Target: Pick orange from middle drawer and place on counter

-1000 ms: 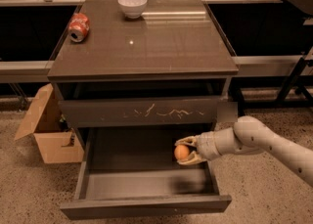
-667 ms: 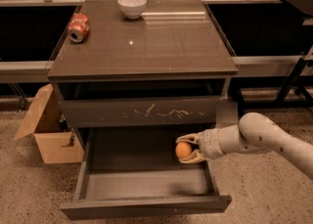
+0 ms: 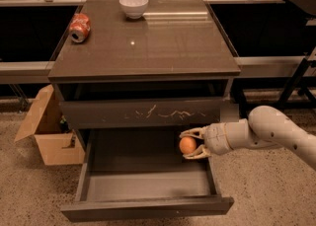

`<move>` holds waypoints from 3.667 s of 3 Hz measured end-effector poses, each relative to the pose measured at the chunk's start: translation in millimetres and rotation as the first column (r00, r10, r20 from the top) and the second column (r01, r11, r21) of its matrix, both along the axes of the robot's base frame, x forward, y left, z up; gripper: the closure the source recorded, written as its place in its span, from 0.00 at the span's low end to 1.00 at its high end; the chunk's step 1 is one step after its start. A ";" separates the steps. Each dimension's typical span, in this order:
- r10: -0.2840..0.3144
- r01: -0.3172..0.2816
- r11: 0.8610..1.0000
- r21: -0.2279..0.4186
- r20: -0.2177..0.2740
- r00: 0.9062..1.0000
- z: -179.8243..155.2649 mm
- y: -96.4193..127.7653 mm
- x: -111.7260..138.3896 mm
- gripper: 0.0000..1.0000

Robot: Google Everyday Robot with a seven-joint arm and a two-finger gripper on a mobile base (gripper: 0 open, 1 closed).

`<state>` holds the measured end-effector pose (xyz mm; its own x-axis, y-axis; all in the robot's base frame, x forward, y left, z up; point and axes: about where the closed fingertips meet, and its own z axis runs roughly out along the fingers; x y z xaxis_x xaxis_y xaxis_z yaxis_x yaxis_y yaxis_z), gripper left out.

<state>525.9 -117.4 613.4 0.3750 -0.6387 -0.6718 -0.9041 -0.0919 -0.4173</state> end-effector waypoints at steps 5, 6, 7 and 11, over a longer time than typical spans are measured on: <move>0.054 -0.034 0.995 -0.095 0.215 0.975 141.2 -11.4 31.2 1.00; 0.053 -0.035 0.997 -0.068 0.274 0.960 180.2 -18.9 46.0 1.00; 0.077 -0.070 0.997 -0.033 0.374 0.924 243.5 -18.4 63.9 1.00; 0.008 -0.061 0.992 0.111 0.425 0.905 289.4 -17.6 139.0 1.00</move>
Offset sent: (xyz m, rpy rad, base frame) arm 0.0241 -0.0173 0.1453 -0.1222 -0.2371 0.0310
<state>664.9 -135.0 902.8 0.6610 -0.5456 -0.5152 -0.6373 -0.0455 -0.7693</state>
